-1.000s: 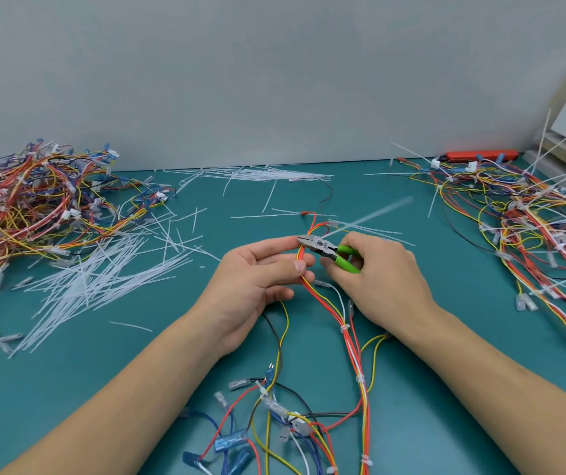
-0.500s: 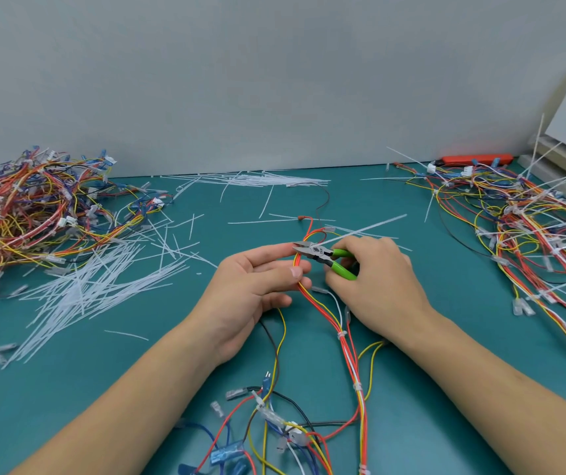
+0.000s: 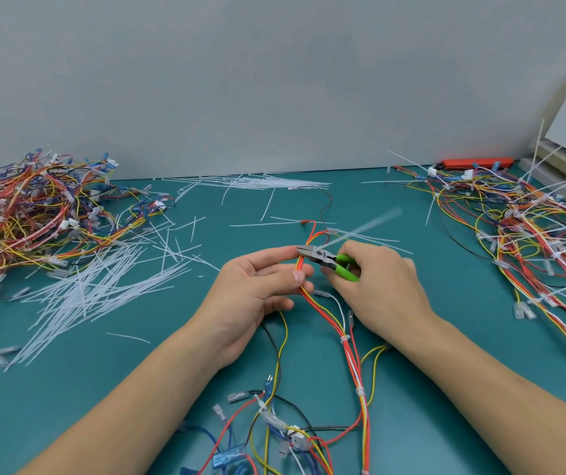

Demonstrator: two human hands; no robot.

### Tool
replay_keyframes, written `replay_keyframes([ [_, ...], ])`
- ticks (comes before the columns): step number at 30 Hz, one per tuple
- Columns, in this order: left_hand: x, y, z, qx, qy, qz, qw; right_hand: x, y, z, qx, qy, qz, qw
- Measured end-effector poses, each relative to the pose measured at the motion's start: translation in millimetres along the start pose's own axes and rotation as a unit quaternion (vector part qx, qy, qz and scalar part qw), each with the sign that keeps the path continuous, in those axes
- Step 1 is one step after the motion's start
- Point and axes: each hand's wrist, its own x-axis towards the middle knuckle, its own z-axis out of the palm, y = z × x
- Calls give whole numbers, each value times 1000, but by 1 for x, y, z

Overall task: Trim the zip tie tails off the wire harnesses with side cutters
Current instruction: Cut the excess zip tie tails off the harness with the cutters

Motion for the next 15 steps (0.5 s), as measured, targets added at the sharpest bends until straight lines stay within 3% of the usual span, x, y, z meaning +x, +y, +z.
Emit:
replay_keyframes([
  [15,0,0,0,2,1,-1,1000,0,-6,-6,-12,-26,-6,1000],
])
